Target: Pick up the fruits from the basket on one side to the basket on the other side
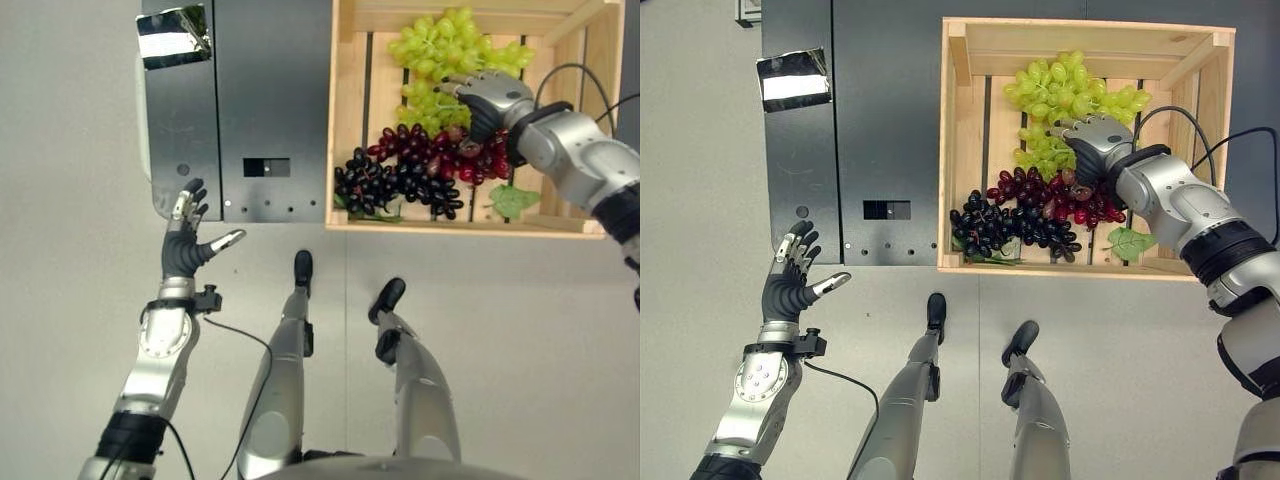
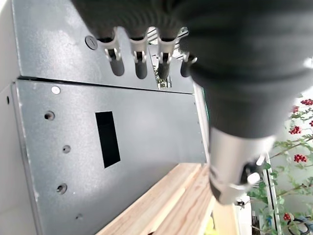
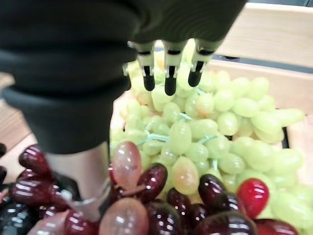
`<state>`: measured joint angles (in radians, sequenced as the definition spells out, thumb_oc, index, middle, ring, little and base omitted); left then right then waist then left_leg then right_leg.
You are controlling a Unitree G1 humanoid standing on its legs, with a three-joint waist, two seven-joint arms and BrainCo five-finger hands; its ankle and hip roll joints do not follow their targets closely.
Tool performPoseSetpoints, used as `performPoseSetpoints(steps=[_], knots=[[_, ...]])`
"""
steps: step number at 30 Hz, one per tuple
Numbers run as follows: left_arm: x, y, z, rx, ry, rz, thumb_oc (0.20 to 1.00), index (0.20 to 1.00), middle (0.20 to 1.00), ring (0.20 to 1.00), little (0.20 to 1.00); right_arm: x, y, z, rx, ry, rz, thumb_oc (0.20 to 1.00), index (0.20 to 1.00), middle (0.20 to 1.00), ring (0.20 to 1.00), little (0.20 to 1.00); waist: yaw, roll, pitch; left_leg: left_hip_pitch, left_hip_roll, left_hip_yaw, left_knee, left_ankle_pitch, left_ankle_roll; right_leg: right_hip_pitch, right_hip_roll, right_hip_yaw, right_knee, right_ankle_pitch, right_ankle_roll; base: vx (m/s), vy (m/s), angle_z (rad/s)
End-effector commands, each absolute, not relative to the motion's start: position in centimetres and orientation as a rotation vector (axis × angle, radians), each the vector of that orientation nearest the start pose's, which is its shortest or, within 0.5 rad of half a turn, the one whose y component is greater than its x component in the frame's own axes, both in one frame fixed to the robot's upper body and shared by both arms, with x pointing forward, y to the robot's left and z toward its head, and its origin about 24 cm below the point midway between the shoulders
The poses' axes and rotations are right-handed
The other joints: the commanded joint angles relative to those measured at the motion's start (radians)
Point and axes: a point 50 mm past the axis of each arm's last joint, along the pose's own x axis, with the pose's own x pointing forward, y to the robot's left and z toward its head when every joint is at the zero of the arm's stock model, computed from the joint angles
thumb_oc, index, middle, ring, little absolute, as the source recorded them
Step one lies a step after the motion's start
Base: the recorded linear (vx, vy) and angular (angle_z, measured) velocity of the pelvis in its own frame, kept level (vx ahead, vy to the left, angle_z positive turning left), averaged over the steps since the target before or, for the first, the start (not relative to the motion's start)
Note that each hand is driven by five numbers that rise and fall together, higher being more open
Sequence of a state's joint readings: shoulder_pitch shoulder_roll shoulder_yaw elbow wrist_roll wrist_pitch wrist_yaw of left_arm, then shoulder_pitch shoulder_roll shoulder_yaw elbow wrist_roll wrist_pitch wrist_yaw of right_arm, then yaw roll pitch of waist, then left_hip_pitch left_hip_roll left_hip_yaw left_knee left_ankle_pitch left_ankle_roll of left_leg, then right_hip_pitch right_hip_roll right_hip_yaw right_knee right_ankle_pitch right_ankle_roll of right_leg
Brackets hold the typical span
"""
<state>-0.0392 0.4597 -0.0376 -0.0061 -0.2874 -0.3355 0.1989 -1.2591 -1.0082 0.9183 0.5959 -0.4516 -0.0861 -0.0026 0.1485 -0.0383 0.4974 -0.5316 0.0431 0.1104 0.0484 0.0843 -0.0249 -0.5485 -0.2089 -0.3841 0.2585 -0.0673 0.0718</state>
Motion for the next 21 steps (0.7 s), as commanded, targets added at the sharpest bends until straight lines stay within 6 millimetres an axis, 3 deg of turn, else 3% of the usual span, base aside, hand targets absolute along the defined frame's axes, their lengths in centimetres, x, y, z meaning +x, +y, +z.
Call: performPoseSetpoints(steps=[1,11,21], knots=[[24.6,23.5,12.6,0.201,-0.488,0.141,1.0,1.0,1.0,1.0,1.0,37.4,-24.8,32.2,-1.965,-0.301,-0.109,1.0,1.0,1.0,1.0,1.0,0.001,-0.068,0.023,0.052,-0.001,0.035,0.023,-0.059,-0.053,0.101,0.014,0.024,-0.22,0.157,0.052,0.0,0.0,0.0],[24.7,23.2,12.5,0.185,-0.481,0.135,1.0,1.0,1.0,1.0,1.0,37.8,-25.3,30.7,-1.934,-0.259,-0.108,1.0,1.0,1.0,1.0,1.0,0.003,-0.065,0.023,0.051,0.0,0.037,0.019,-0.059,-0.05,0.098,0.016,0.027,-0.222,0.159,0.052,0.0,0.0,0.0],[25.0,23.2,12.4,0.17,-0.469,0.136,1.0,1.0,1.0,1.0,1.0,39.6,-26.7,28.6,-1.875,-0.081,-0.182,1.0,1.0,1.0,1.0,1.0,0.017,-0.05,0.023,0.05,0.0,0.036,0.015,-0.054,-0.049,0.094,0.017,0.033,-0.223,0.161,0.051,0.0,0.0,0.0]])
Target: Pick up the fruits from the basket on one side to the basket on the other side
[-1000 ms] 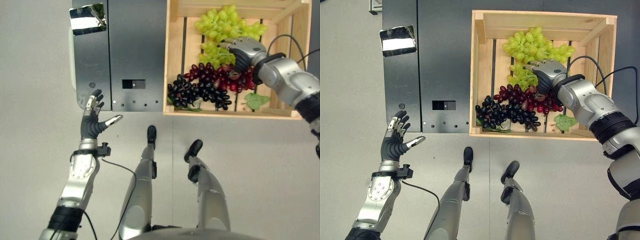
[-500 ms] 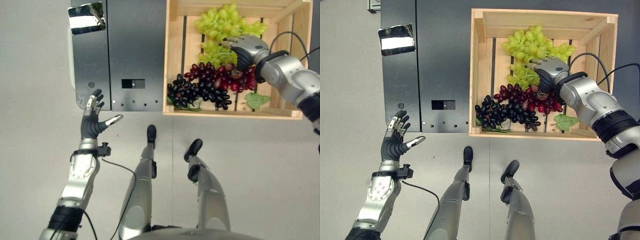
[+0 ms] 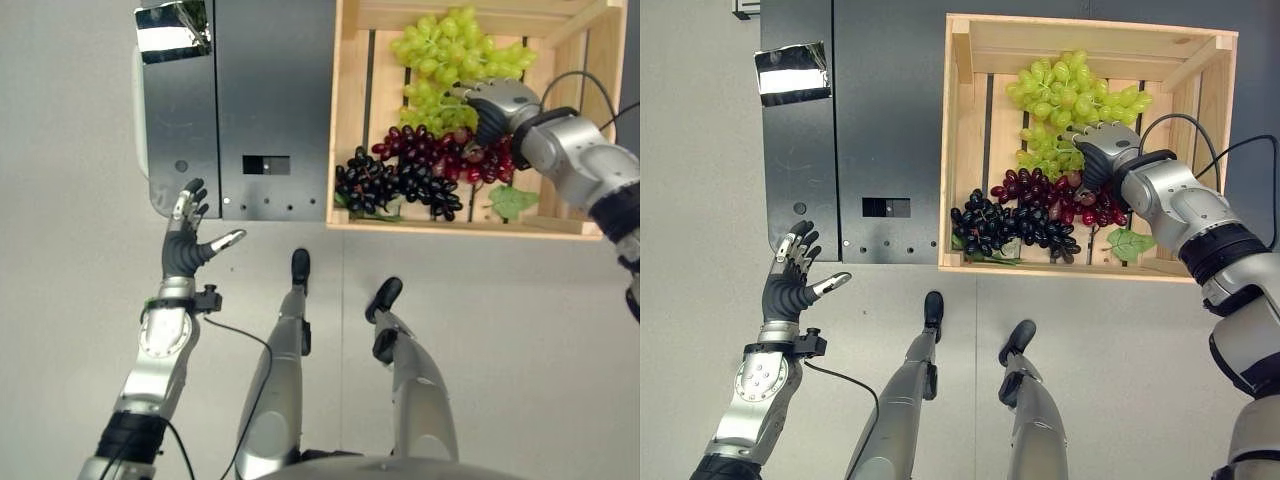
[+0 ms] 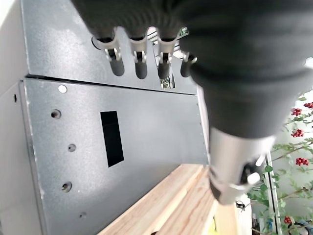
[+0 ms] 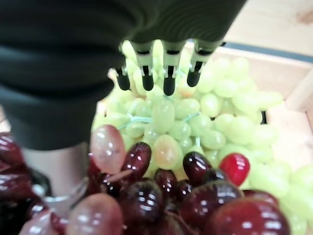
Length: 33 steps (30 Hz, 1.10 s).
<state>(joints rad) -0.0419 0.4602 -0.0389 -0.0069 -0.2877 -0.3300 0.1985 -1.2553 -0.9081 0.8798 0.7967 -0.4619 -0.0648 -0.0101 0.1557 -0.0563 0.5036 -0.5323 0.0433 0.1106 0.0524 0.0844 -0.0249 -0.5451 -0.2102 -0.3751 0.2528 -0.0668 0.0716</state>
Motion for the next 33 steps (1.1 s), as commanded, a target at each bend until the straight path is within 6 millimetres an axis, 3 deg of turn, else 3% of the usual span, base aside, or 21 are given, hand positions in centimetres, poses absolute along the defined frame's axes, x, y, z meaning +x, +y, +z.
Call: performPoseSetpoints(steps=[1,9,19,27,32,33], knots=[[25.0,23.2,12.3,0.166,-0.466,0.138,1.0,1.0,1.0,1.0,1.0,39.7,-26.5,28.8,-1.867,-0.079,-0.19,1.0,1.0,1.0,1.0,1.0,0.01,-0.031,0.016,0.051,-0.001,0.037,0.007,-0.053,-0.048,0.09,0.019,0.025,-0.219,0.16,0.051,0.0,0.0,0.0],[25.0,22.7,12.0,0.148,-0.445,0.123,1.0,1.0,1.0,1.0,1.0,39.7,-29.4,27.8,-1.885,0.106,-0.272,1.0,1.0,1.0,1.0,1.0,0.012,-0.026,0.016,0.052,-0.002,0.03,-0.005,-0.045,-0.048,0.088,0.019,0.022,-0.223,0.166,0.053,0.0,0.0,0.0],[25.1,22.4,11.8,0.151,-0.426,0.102,1.0,1.0,1.0,1.0,1.0,39.4,-31.4,26.7,-1.878,0.241,-0.31,1.0,1.0,1.0,1.0,1.0,0.013,-0.023,0.016,0.05,-0.003,0.028,-0.007,-0.043,-0.047,0.088,0.021,0.024,-0.228,0.171,0.056,0.0,0.0,0.0],[25.0,21.9,11.3,0.135,-0.406,0.084,1.0,1.0,1.0,1.0,1.0,39.4,-31.5,26.3,-1.873,0.26,-0.316,1.0,1.0,1.0,1.0,1.0,0.013,-0.011,0.016,0.047,-0.003,0.028,-0.012,-0.04,-0.045,0.083,0.019,0.027,-0.228,0.17,0.057,0.0,0.0,0.0],[25.1,21.8,11.5,0.137,-0.411,0.084,1.0,1.0,1.0,1.0,1.0,39.8,-30.5,26.0,-1.875,0.217,-0.301,1.0,1.0,1.0,1.0,1.0,0.01,-0.006,0.016,0.045,-0.002,0.031,-0.013,-0.039,-0.045,0.077,0.02,0.033,-0.227,0.17,0.057,0.0,0.0,0.0],[25.1,21.8,11.5,0.137,-0.411,0.085,1.0,1.0,1.0,1.0,1.0,39.8,-30.4,25.9,-1.87,0.213,-0.297,0.583,0.583,0.583,0.583,0.583,0.009,-0.006,0.016,0.044,-0.002,0.031,-0.011,-0.039,-0.044,0.077,0.02,0.033,-0.227,0.169,0.057,0.0,0.0,0.0]])
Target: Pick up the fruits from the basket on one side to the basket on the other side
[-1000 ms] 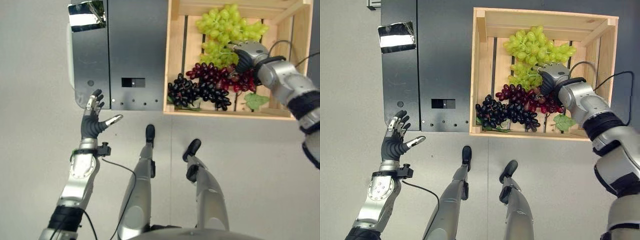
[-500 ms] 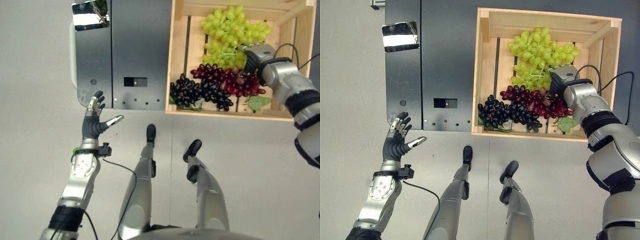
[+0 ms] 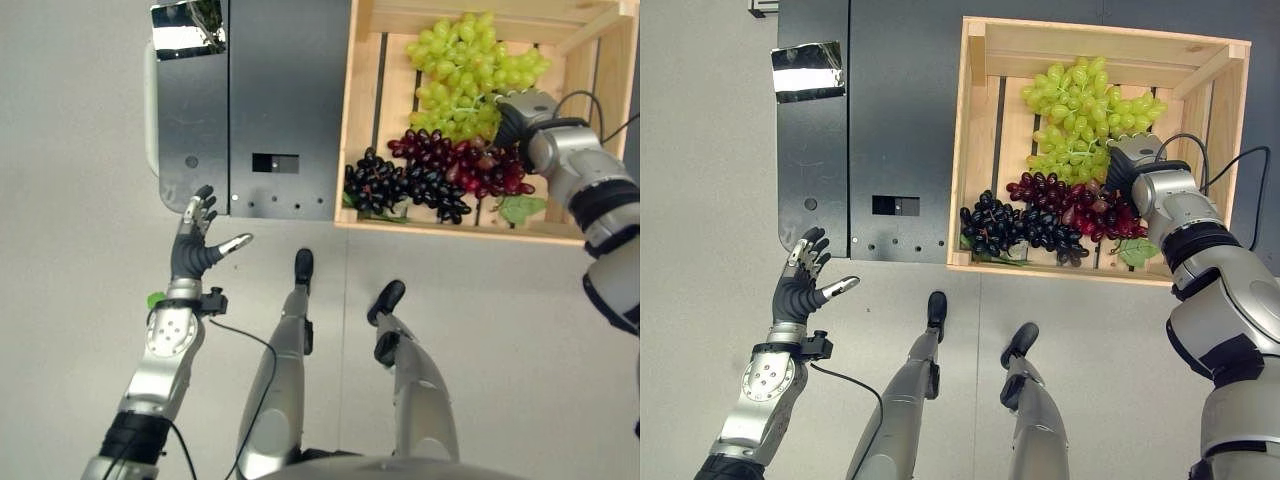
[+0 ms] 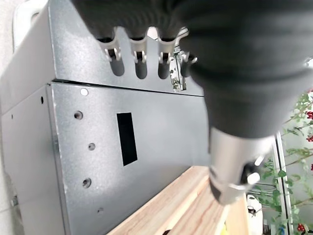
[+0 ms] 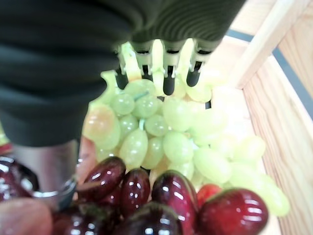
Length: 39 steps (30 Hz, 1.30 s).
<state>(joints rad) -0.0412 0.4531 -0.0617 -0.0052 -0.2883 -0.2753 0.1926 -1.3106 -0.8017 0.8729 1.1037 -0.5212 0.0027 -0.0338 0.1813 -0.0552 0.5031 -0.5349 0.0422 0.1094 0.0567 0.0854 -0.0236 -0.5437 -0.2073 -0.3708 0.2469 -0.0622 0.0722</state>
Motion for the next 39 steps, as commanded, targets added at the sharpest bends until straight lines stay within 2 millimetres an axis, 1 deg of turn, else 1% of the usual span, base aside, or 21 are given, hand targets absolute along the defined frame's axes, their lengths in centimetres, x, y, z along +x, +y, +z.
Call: performPoseSetpoints(steps=[1,2,8,19,21,22,23,24,25,26,27,28,29,30,31,32,33,34,35,36,39], knots=[[25.1,21.8,11.5,0.137,-0.411,0.085,1.0,1.0,1.0,1.0,1.0,39.8,-30.4,25.9,-1.87,0.213,-0.297,0.501,0.501,0.501,0.501,0.501,-0.017,-0.008,0.017,0.047,-0.001,0.032,-0.015,-0.041,-0.046,0.076,0.017,0.029,-0.221,0.165,0.056,0.0,0.0,0.0],[25.1,21.8,11.5,0.137,-0.413,0.082,1.0,1.0,1.0,1.0,1.0,40.0,-30.0,25.8,-1.866,0.204,-0.289,0.2,0.2,0.2,0.2,0.2,-0.018,-0.008,0.017,0.048,-0.001,0.033,-0.013,-0.042,-0.045,0.076,0.017,0.031,-0.221,0.165,0.056,0.0,0.0,0.0],[25.2,21.7,11.7,0.136,-0.42,0.078,1.0,1.0,1.0,1.0,1.0,40.3,-29.3,25.2,-1.859,0.198,-0.262,0.2,0.2,0.2,0.2,0.2,-0.017,-0.015,0.017,0.049,0.0,0.031,-0.013,-0.042,-0.045,0.079,0.017,0.033,-0.224,0.167,0.056,0.0,0.0,0.0],[25.2,21.7,11.7,0.135,-0.424,0.08,1.0,1.0,1.0,1.0,1.0,40.4,-29.1,24.5,-1.841,0.194,-0.247,0.2,0.2,0.2,0.2,0.2,-0.01,-0.013,0.017,0.054,0.001,0.025,-0.027,-0.032,-0.047,0.084,0.017,0.025,-0.225,0.167,0.057,0.0,0.0,0.0],[25.3,21.7,11.8,0.136,-0.429,0.079,1.0,1.0,1.0,1.0,1.0,40.5,-28.6,24.4,-1.826,0.175,-0.229,0.2,0.2,0.2,0.2,0.2,-0.01,-0.015,0.017,0.056,0.001,0.024,-0.026,-0.033,-0.046,0.088,0.015,0.027,-0.225,0.169,0.059,-0.04,0.005,0.0],[25.4,21.7,12.0,0.136,-0.436,0.077,1.0,1.0,1.0,1.0,1.0,40.7,-28.1,24.7,-1.794,0.144,-0.222,0.2,0.2,0.2,0.2,0.2,-0.013,-0.018,0.017,0.036,-0.003,0.036,-0.023,-0.01,-0.037,0.07,0.01,0.013,-0.227,0.191,0.049,0.0,0.0,0.0],[25.4,21.7,12.0,0.136,-0.433,0.078,1.0,1.0,1.0,1.0,1.0,40.7,-28.1,24.6,-1.794,0.146,-0.218,0.2,0.2,0.2,0.2,0.2,-0.012,-0.017,0.017,0.055,0.0,0.023,-0.025,-0.031,-0.044,0.087,0.014,0.028,-0.227,0.172,0.058,0.0,0.0,0.0],[25.4,21.7,11.9,0.137,-0.433,0.08,1.0,1.0,1.0,1.0,1.0,40.8,-27.4,24.8,-1.768,0.114,-0.205,0.2,0.2,0.2,0.2,0.2,-0.013,-0.018,0.017,0.057,0.0,0.024,-0.024,-0.032,-0.044,0.088,0.014,0.027,-0.226,0.172,0.058,0.0,0.0,0.0],[25.4,21.8,12.0,0.136,-0.434,0.085,1.0,1.0,1.0,1.0,1.0,41.0,-26.4,25.0,-1.722,0.06,-0.176,0.2,0.2,0.2,0.2,0.2,-0.015,-0.022,0.017,0.045,-0.002,0.038,-0.022,-0.012,-0.037,0.078,0.009,0.015,-0.227,0.191,0.049,0.0,0.0,0.0],[25.4,21.8,11.9,0.137,-0.431,0.086,1.0,1.0,1.0,1.0,1.0,41.0,-26.3,24.9,-1.722,0.062,-0.173,0.2,0.2,0.2,0.2,0.2,-0.013,-0.02,0.017,0.065,0.0,0.027,-0.024,-0.033,-0.044,0.094,0.013,0.03,-0.227,0.173,0.058,-0.08,0.016,0.02],[25.4,21.8,11.9,0.134,-0.433,0.088,1.0,1.0,1.0,1.0,1.0,41.1,-25.9,25.1,-1.702,0.038,-0.163,0.2,0.2,0.2,0.2,0.2,-0.014,-0.025,0.017,0.047,-0.003,0.04,-0.022,-0.011,-0.036,0.079,0.008,0.015,-0.227,0.193,0.048,0.0,0.0,0.0],[25.3,21.9,11.9,0.136,-0.433,0.089,1.0,1.0,1.0,1.0,1.0,41.2,-24.5,25.4,-1.697,-0.022,-0.113,0.2,0.2,0.2,0.2,0.2,-0.015,-0.032,0.017,0.052,-0.002,0.041,-0.02,-0.012,-0.036,0.085,0.009,0.016,-0.227,0.192,0.047,-0.08,0.004,-0.02],[25.3,21.9,11.9,0.136,-0.433,0.089,1.0,1.0,1.0,1.0,1.0,41.2,-24.5,25.4,-1.697,-0.022,-0.113,0.2,0.2,0.2,0.2,0.2,-0.015,-0.032,0.017,0.052,-0.002,0.041,-0.02,-0.012,-0.036,0.085,0.009,0.016,-0.227,0.192,0.047,0.0,0.0,0.0],[25.3,22.1,12.1,0.139,-0.44,0.095,1.0,1.0,1.0,1.0,1.0,41.0,-22.3,26.2,-1.663,-0.145,-0.047,0.2,0.2,0.2,0.2,0.2,-0.018,-0.039,0.017,0.06,0.0,0.043,-0.018,-0.013,-0.037,0.093,0.009,0.017,-0.227,0.193,0.048,0.0,0.0,0.0],[25.3,22.1,12.1,0.142,-0.443,0.096,1.0,1.0,1.0,1.0,1.0,40.8,-21.5,26.5,-1.641,-0.195,-0.022,0.2,0.2,0.2,0.2,0.2,-0.019,-0.042,0.017,0.063,0.0,0.042,-0.018,-0.013,-0.037,0.097,0.01,0.017,-0.228,0.193,0.049,0.0,0.0,0.0],[25.3,22.1,12.1,0.142,-0.443,0.095,1.0,1.0,1.0,1.0,1.0,40.8,-21.6,26.5,-1.64,-0.193,-0.022,0.2,0.2,0.2,0.2,0.2,-0.018,-0.042,0.017,0.063,0.0,0.042,-0.018,-0.013,-0.037,0.097,0.01,0.017,-0.228,0.193,0.049,0.0,-0.019,-0.05],[25.3,22.3,12.3,0.138,-0.452,0.105,1.0,1.0,1.0,1.0,1.0,40.0,-20.1,27.2,-1.53,-0.305,0.043,0.2,0.2,0.2,0.2,0.2,-0.023,-0.051,0.017,0.075,0.0,0.043,-0.019,-0.013,-0.037,0.107,0.011,0.016,-0.229,0.194,0.05,0.0,-0.013,-0.04],[25.3,22.3,12.3,0.14,-0.451,0.102,1.0,1.0,1.0,1.0,1.0,39.9,-20.2,27.1,-1.528,-0.301,0.042,0.2,0.2,0.2,0.2,0.2,-0.02,-0.051,0.017,0.077,0.0,0.043,-0.02,-0.013,-0.037,0.109,0.011,0.015,-0.23,0.194,0.05,0.0,0.0,0.0],[25.2,22.4,12.3,0.141,-0.451,0.103,1.0,1.0,1.0,1.0,1.0,39.5,-19.7,27.3,-1.506,-0.337,0.077,0.2,0.2,0.2,0.2,0.2,-0.022,-0.056,0.017,0.083,0.001,0.042,-0.019,-0.013,-0.037,0.115,0.01,0.015,-0.23,0.194,0.05,0.0,0.0,0.0],[25.2,22.5,12.2,0.145,-0.448,0.1,1.0,1.0,1.0,1.0,1.0,38.8,-18.8,27.6,-1.462,-0.394,0.124,0.2,0.2,0.2,0.2,0.2,-0.022,-0.062,0.017,0.092,0.003,0.042,-0.021,-0.014,-0.037,0.124,0.01,0.013,-0.231,0.195,0.051,0.0,0.0,0.0],[24.8,22.9,12.2,0.168,-0.445,0.087,1.0,1.0,1.0,1.0,1.0,36.6,-18.2,28.4,-1.328,-0.5,0.218,0.2,0.2,0.2,0.2,0.2,-0.021,-0.073,0.017,0.134,0.003,0.045,-0.024,-0.017,-0.037,0.165,0.009,0.01,-0.234,0.193,0.052,0.0,0.0,0.0]])
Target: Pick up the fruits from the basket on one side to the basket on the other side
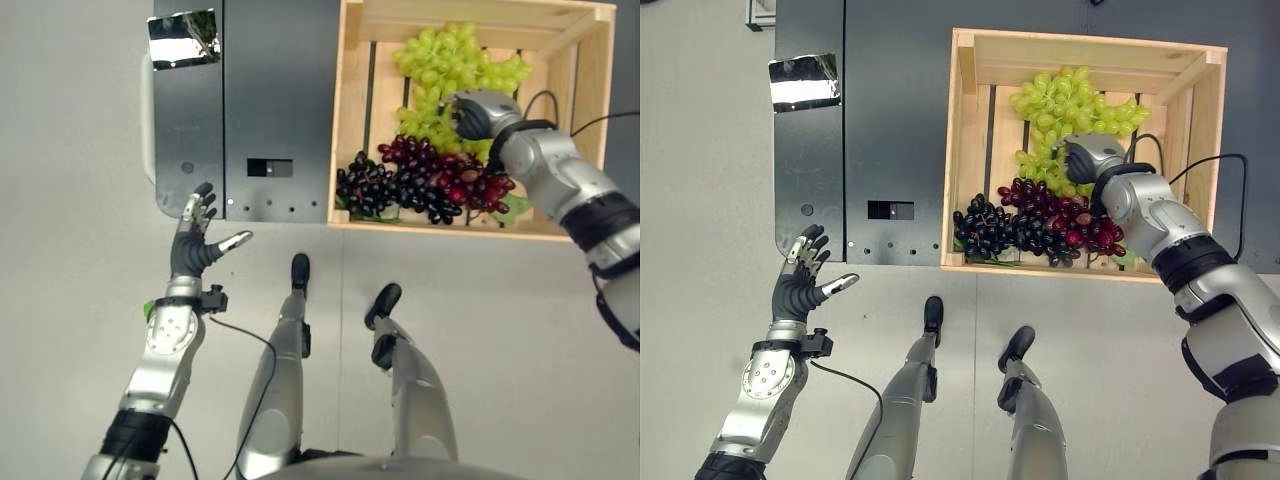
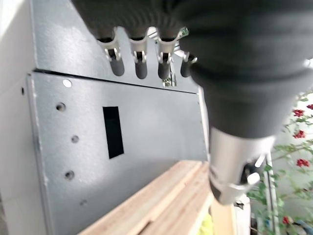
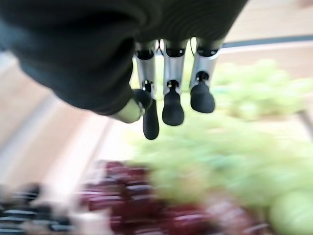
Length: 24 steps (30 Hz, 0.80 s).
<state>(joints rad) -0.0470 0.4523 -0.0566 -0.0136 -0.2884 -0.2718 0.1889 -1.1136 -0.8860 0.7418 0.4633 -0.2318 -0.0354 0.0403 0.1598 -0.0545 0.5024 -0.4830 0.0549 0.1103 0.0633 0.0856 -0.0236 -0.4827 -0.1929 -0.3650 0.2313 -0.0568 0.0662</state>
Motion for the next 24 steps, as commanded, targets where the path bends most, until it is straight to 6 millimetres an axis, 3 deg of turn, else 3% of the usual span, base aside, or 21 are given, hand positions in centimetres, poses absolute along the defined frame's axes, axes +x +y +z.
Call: performPoseSetpoints(steps=[1,3,10,17,18,19,20,24], knots=[[24.8,22.9,12.2,0.168,-0.445,0.086,1.0,1.0,1.0,1.0,1.0,36.6,-18.2,28.4,-1.328,-0.5,0.218,0.2,0.2,0.2,0.2,0.2,0.001,-0.074,0.018,0.083,-0.01,0.044,-0.031,-0.017,-0.037,0.104,-0.005,0.004,-0.218,0.188,0.058,0.0,0.0,0.0],[24.5,23.5,12.3,0.195,-0.444,0.091,1.0,1.0,1.0,1.0,1.0,34.8,-17.6,29.9,-1.293,-0.605,0.264,0.2,0.2,0.2,0.2,0.2,0.002,-0.081,0.018,0.108,-0.008,0.045,-0.031,-0.02,-0.038,0.131,-0.006,0.0,-0.222,0.188,0.061,0.0,0.0,0.0],[23.9,24.4,12.8,0.247,-0.453,0.104,1.0,1.0,1.0,1.0,1.0,31.7,-17.8,32.9,-1.271,-0.737,0.287,0.2,0.2,0.2,0.2,0.2,0.01,-0.093,0.018,0.148,-0.008,0.044,-0.042,-0.015,-0.042,0.173,-0.003,-0.012,-0.229,0.188,0.064,0.0,-0.006,-0.02],[23.5,25.0,12.7,0.256,-0.446,0.123,1.0,1.0,1.0,1.0,1.0,30.5,-18.1,33.6,-1.326,-0.762,0.287,0.2,0.2,0.2,0.2,0.2,0.01,-0.095,0.017,0.164,-0.008,0.042,-0.039,-0.015,-0.044,0.195,-0.005,-0.016,-0.233,0.19,0.066,0.0,0.002,0.01],[23.5,25.1,12.7,0.259,-0.443,0.125,1.0,1.0,1.0,1.0,1.0,30.7,-18.4,33.5,-1.346,-0.746,0.271,0.341,0.341,0.341,0.341,0.341,0.011,-0.095,0.017,0.163,-0.008,0.042,-0.035,-0.017,-0.044,0.195,-0.004,-0.015,-0.233,0.19,0.066,0.0,0.0,0.0],[23.4,25.1,12.7,0.259,-0.445,0.127,1.0,1.0,1.0,1.0,1.0,30.9,-18.5,33.5,-1.355,-0.741,0.252,0.793,0.793,0.793,0.793,0.793,0.013,-0.094,0.017,0.162,-0.008,0.043,-0.032,-0.019,-0.043,0.195,-0.004,-0.012,-0.232,0.19,0.066,0.0,0.0,0.0],[23.4,25.1,12.7,0.255,-0.444,0.131,1.0,1.0,1.0,1.0,1.0,31.2,-18.8,33.5,-1.369,-0.727,0.232,1.0,1.0,1.0,1.0,1.0,0.014,-0.094,0.017,0.161,-0.009,0.045,-0.03,-0.022,-0.042,0.192,-0.004,-0.009,-0.232,0.191,0.066,0.0,0.0,0.0],[23.4,25.0,12.4,0.243,-0.432,0.135,1.0,1.0,1.0,1.0,1.0,32.2,-19.8,33.2,-1.432,-0.668,0.167,1.0,1.0,1.0,1.0,1.0,0.016,-0.09,0.018,0.154,-0.008,0.047,-0.025,-0.024,-0.041,0.184,-0.002,-0.004,-0.228,0.189,0.065,0.0,0.0,0.0]])
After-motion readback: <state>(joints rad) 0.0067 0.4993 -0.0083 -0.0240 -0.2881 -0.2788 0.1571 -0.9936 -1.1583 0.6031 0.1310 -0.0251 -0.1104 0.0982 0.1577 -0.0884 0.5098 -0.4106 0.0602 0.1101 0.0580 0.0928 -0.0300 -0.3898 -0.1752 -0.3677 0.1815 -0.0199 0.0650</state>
